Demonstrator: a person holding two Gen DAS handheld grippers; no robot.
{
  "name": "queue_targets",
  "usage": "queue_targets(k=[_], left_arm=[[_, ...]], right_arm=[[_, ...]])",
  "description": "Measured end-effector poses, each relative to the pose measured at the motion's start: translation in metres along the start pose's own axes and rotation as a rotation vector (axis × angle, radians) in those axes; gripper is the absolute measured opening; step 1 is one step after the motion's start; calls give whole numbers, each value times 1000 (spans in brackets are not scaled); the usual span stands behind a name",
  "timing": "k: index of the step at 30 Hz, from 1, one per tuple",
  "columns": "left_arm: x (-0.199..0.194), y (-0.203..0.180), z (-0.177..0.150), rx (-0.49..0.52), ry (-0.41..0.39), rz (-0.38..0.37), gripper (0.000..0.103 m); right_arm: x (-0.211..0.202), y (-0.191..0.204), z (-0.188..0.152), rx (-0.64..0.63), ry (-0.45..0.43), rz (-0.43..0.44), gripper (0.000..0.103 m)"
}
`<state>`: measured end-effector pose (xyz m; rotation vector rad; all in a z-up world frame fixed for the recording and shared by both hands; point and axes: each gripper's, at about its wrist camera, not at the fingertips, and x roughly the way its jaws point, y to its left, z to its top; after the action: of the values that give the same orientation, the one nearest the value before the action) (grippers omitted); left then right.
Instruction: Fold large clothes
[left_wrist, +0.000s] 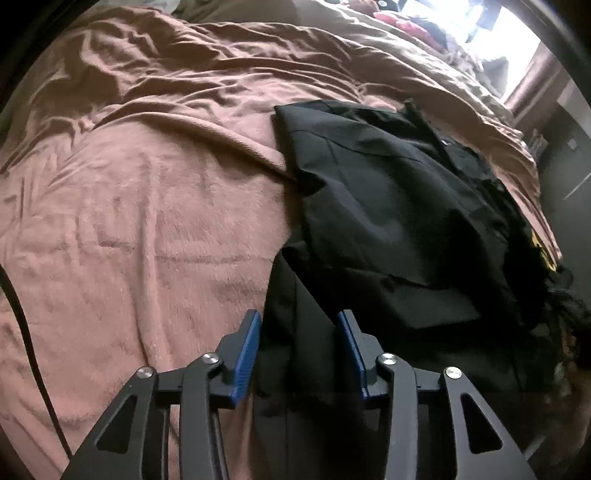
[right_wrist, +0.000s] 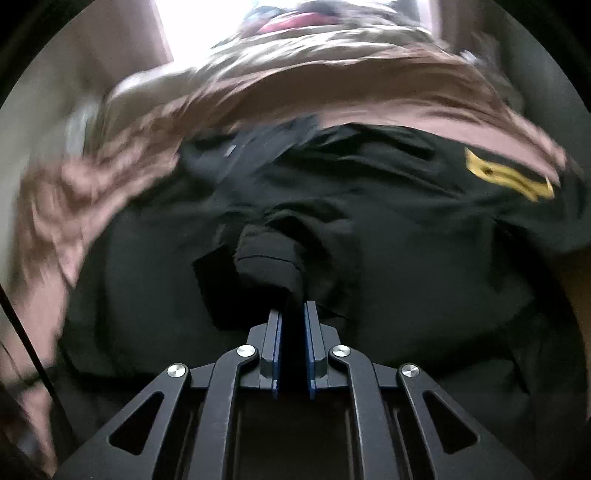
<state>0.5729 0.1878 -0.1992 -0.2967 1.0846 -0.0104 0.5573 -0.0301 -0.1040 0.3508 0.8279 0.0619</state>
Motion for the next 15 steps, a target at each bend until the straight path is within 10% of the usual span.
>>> queue_targets(k=[12, 15], left_arm=[[-5, -13, 2, 15, -1, 49, 45], [-11, -18, 2, 21, -16, 39, 45]], right_arm=[[-11, -121, -11, 521, -47, 229, 10], [-9, -139, -21, 594, -18, 271, 56]])
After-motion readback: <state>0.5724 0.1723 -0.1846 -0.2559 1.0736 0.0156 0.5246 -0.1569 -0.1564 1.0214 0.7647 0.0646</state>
